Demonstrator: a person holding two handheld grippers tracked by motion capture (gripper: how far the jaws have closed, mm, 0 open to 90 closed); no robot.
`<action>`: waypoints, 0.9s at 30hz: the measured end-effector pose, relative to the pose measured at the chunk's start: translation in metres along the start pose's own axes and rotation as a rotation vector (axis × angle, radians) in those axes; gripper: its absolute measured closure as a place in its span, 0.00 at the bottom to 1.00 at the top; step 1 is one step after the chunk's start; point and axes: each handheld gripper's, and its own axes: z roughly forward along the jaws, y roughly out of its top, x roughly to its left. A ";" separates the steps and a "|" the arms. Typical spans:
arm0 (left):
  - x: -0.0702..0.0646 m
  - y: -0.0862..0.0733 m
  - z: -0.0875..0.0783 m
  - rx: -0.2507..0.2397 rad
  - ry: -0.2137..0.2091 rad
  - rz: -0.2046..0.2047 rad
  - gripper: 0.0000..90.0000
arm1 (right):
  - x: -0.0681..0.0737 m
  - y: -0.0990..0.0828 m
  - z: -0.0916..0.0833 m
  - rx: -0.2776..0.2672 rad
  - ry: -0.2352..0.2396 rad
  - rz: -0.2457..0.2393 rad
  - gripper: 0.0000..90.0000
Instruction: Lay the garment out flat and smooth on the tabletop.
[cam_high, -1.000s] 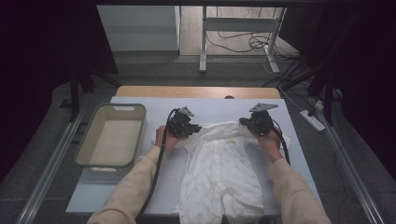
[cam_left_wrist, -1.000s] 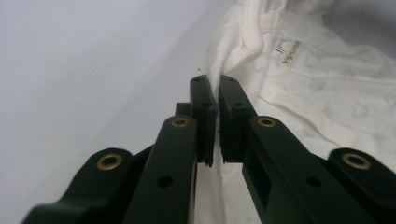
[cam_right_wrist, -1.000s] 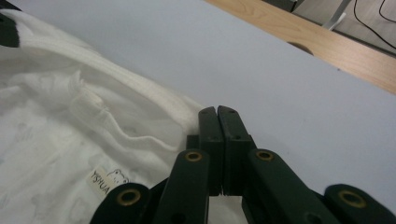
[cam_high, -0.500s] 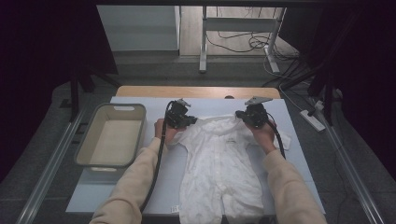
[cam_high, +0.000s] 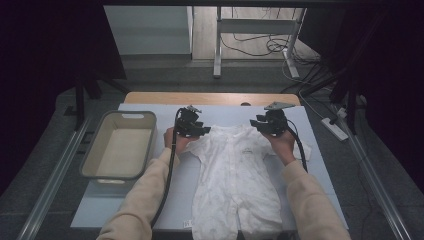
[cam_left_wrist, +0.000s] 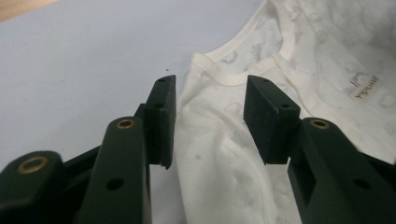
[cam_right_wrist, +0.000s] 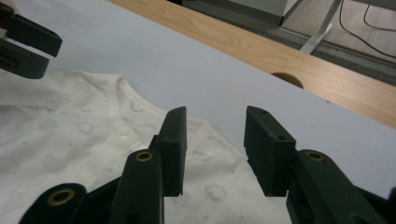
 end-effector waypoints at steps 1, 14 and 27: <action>-0.002 0.000 -0.003 -0.008 -0.006 0.000 0.59 | 0.001 0.001 -0.003 -0.003 0.002 -0.002 0.65; -0.036 -0.017 -0.027 -0.029 -0.044 0.069 0.49 | 0.005 -0.039 -0.040 0.051 0.025 0.014 0.60; -0.044 -0.024 -0.031 -0.002 -0.041 0.094 0.44 | 0.001 -0.064 -0.056 0.112 -0.001 0.018 0.59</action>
